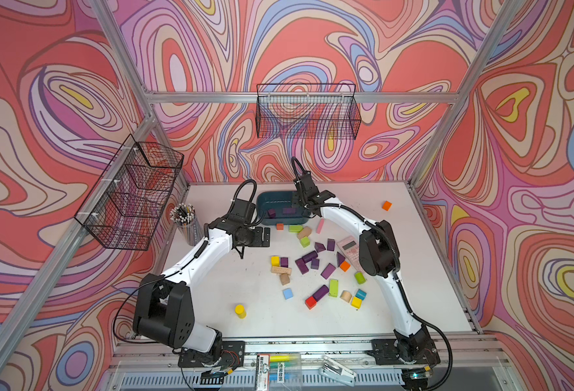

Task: Pick purple bricks into the storage bin
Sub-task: Place the building block in the storage box.

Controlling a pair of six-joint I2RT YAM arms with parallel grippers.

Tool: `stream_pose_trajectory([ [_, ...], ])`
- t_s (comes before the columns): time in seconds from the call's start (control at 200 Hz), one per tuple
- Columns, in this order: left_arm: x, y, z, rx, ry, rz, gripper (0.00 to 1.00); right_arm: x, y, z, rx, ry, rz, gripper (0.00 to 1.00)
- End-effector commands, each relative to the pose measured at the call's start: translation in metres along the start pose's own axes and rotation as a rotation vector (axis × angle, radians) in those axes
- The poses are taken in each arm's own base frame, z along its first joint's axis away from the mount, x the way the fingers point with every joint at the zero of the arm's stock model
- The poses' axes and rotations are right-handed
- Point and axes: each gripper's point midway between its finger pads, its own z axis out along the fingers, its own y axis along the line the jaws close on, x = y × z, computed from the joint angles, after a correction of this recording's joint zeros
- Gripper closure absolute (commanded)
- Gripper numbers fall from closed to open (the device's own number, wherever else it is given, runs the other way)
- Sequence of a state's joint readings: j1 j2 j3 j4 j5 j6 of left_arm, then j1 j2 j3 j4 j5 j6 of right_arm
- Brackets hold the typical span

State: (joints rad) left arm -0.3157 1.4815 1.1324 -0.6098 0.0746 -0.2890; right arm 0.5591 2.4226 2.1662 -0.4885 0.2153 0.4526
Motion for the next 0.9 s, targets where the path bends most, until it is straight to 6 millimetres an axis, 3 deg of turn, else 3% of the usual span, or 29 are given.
stream_pose_trajectory([
  [0.0,0.002,-0.001,0.000,-0.002,0.014,0.011,0.00,0.013,0.006,0.015,-0.017,0.037,-0.087,0.71],
  [0.496,0.006,0.001,0.007,-0.011,0.035,0.018,0.00,0.028,0.007,0.050,-0.031,0.049,-0.175,0.70],
  [0.896,0.008,0.002,0.011,-0.019,0.051,0.024,0.00,0.030,0.014,0.061,-0.069,0.050,-0.145,0.63],
])
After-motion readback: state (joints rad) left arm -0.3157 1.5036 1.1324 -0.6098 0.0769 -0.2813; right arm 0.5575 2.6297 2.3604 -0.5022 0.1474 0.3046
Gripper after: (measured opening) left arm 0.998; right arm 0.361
